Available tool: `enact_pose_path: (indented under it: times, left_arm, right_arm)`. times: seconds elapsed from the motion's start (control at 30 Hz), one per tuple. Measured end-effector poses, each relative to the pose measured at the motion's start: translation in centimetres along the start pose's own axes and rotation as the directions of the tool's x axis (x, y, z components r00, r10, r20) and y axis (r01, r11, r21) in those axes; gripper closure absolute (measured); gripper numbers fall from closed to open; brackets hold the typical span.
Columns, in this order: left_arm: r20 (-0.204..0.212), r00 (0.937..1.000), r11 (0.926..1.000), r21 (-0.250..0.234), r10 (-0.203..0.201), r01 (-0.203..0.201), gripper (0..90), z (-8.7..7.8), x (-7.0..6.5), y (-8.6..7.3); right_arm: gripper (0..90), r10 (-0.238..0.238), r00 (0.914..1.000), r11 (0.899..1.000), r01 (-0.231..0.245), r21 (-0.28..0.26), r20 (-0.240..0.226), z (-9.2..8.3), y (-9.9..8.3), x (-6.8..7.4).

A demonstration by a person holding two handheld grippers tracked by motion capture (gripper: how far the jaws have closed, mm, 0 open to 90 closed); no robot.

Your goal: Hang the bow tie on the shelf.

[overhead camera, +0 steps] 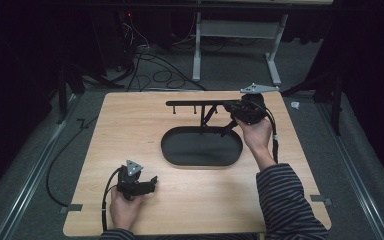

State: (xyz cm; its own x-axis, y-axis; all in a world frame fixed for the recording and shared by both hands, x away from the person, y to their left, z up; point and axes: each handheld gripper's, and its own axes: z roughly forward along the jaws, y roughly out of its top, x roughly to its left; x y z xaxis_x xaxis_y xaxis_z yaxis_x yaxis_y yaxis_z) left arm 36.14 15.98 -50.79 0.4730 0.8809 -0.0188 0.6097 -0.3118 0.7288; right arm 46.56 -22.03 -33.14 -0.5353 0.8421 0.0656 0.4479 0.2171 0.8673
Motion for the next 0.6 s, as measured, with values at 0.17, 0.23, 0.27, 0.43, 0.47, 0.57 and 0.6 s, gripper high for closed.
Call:
enact_pose_path:
  times: [0.17, 0.23, 0.27, 0.43, 0.47, 0.57, 0.6]
  left_arm:
    - [-0.001, 1.0000, 1.0000, 0.000, -0.001, 0.001, 16.6, 0.00, 0.00, 0.00]
    - [-0.001, 1.0000, 1.0000, -0.001, 0.000, 0.000, 16.6, 0.00, 0.00, 0.00]
    - [0.000, 1.0000, 1.0000, 0.000, 0.000, 0.000, 16.6, 0.00, 0.00, 0.00]
    - [0.000, 1.0000, 1.0000, -0.002, -0.002, 0.002, 16.6, 0.01, -0.01, 0.00]
    - [0.000, 1.0000, 1.0000, -0.002, -0.001, 0.001, 16.6, 0.01, -0.01, 0.00]
    - [0.000, 1.0000, 1.0000, -0.001, -0.001, 0.001, 16.6, 0.01, -0.01, 0.00]
    - [0.000, 1.0000, 1.0000, -0.001, -0.001, 0.001, 16.6, 0.01, -0.01, 0.00]
  right_arm:
    - [90.0, 0.006, 1.0000, 1.000, -0.006, 0.009, 0.005, 0.36, -0.08, -0.03]
    - [90.0, 0.003, 1.0000, 1.000, -0.003, 0.011, 0.008, 0.41, -0.11, -0.12]
    - [90.0, 0.004, 0.9999, 1.000, -0.004, 0.015, 0.012, 0.39, -0.18, -0.25]
    - [89.9, 0.007, 0.9999, 1.000, -0.008, 0.030, 0.014, 0.48, -0.39, -0.34]
    - [89.9, 0.007, 0.9999, 0.999, -0.007, 0.036, 0.015, 0.57, -0.42, -0.36]
    - [89.9, 0.012, 0.9998, 0.999, -0.013, 0.046, 0.017, 0.84, -0.51, -0.46]
    - [89.9, 0.011, 0.9997, 0.999, -0.012, 0.048, 0.020, 0.88, -0.53, -0.50]
